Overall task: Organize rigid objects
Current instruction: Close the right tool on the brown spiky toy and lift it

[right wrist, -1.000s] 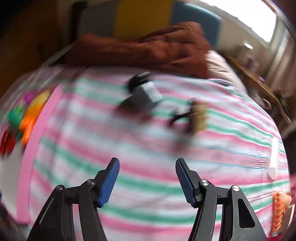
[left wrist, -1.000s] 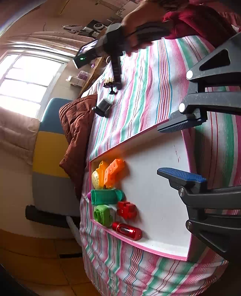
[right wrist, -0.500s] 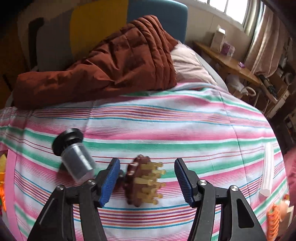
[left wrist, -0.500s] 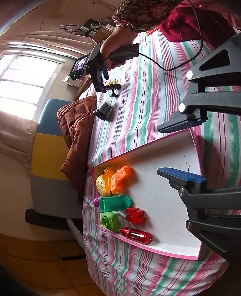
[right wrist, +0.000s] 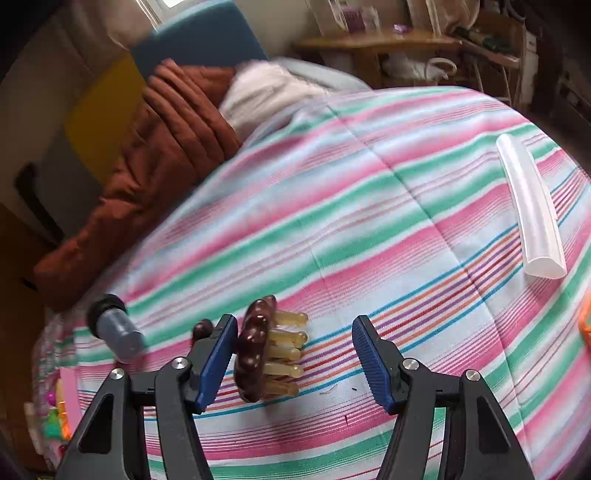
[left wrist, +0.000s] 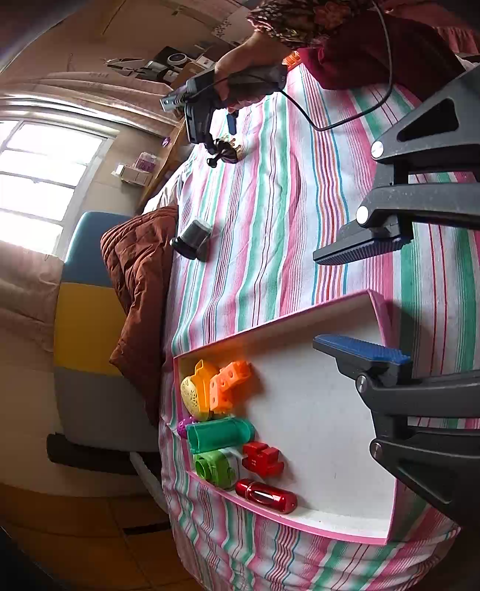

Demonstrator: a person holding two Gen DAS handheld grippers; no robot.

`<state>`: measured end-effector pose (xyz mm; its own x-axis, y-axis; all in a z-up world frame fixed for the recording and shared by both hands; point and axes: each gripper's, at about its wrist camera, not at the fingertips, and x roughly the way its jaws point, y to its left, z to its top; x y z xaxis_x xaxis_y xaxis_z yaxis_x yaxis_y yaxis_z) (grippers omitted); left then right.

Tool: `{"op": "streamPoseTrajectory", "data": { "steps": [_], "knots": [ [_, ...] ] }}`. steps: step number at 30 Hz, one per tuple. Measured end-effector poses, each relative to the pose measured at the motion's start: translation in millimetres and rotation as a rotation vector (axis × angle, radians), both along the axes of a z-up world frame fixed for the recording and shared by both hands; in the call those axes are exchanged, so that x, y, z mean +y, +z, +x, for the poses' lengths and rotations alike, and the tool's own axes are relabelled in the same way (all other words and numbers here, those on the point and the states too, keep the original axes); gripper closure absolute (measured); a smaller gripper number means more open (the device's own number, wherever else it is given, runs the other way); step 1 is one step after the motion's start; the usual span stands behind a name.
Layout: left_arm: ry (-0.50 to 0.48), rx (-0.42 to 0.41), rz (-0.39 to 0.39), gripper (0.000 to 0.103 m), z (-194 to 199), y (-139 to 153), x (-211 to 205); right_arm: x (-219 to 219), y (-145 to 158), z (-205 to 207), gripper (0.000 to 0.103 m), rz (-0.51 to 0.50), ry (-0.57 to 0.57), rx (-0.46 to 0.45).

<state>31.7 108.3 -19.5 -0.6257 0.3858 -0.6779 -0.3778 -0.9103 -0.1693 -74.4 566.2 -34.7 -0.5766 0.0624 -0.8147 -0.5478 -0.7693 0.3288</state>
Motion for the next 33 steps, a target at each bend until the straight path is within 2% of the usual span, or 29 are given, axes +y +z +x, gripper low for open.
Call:
{"op": "streamPoseTrajectory", "data": {
  "steps": [3, 6, 7, 10, 12, 13, 14, 15, 17, 19, 20, 22, 23, 26, 27, 29, 31, 33],
  "knots": [
    [-0.001, 0.003, -0.001, 0.064, 1, 0, 4, -9, 20, 5, 0.037, 0.058, 0.019, 0.069],
    [-0.008, 0.001, -0.006, 0.064, 3, -1, 10, -30, 40, 3, 0.037, 0.23, 0.067, 0.098],
    [-0.014, 0.0, -0.013, 0.064, 4, -1, 13, -43, 45, 0, 0.037, 0.298, 0.118, 0.102],
    [-0.03, 0.003, -0.027, 0.064, 8, -2, 19, -69, 47, -12, 0.041, 0.409, 0.269, 0.11],
    [-0.036, 0.007, -0.032, 0.064, 10, -1, 22, -84, 40, -20, 0.048, 0.456, 0.348, 0.069],
    [-0.04, 0.011, -0.034, 0.064, 11, 0, 24, -91, 33, -24, 0.055, 0.505, 0.369, 0.018],
    [-0.042, 0.012, -0.035, 0.064, 12, 0, 25, -97, 22, -32, 0.057, 0.569, 0.382, -0.065],
    [-0.043, 0.015, -0.037, 0.064, 13, 1, 26, -98, 14, -34, 0.057, 0.601, 0.391, -0.106],
    [-0.044, 0.017, -0.036, 0.064, 13, 1, 27, -103, 1, -36, 0.058, 0.695, 0.419, -0.176],
    [-0.044, 0.01, -0.037, 0.064, 13, 0, 28, -98, -6, -35, 0.06, 0.729, 0.409, -0.222],
    [-0.044, 0.007, -0.038, 0.064, 13, 0, 28, -95, -7, -35, 0.067, 0.736, 0.398, -0.23],
    [-0.043, -0.004, -0.035, 0.064, 13, -2, 29, -82, -2, -32, 0.08, 0.665, 0.362, -0.212],
    [-0.044, -0.006, -0.033, 0.064, 13, -2, 29, -72, 1, -29, 0.082, 0.59, 0.33, -0.196],
    [-0.046, -0.002, -0.031, 0.064, 13, 0, 30, -42, 8, -17, 0.086, 0.367, 0.243, -0.128],
    [-0.047, 0.001, -0.03, 0.064, 13, 1, 32, -38, 9, -16, 0.088, 0.312, 0.226, -0.108],
    [-0.052, 0.009, -0.027, 0.064, 12, 4, 35, -23, 8, -7, 0.089, 0.122, 0.191, -0.029],
    [-0.058, 0.018, -0.023, 0.064, 8, 10, 41, -18, 3, -3, 0.09, -0.02, 0.183, 0.018],
    [-0.063, 0.024, -0.015, 0.064, 3, 15, 49, -25, 1, -4, 0.09, -0.069, 0.191, 0.023]
  ]
}}
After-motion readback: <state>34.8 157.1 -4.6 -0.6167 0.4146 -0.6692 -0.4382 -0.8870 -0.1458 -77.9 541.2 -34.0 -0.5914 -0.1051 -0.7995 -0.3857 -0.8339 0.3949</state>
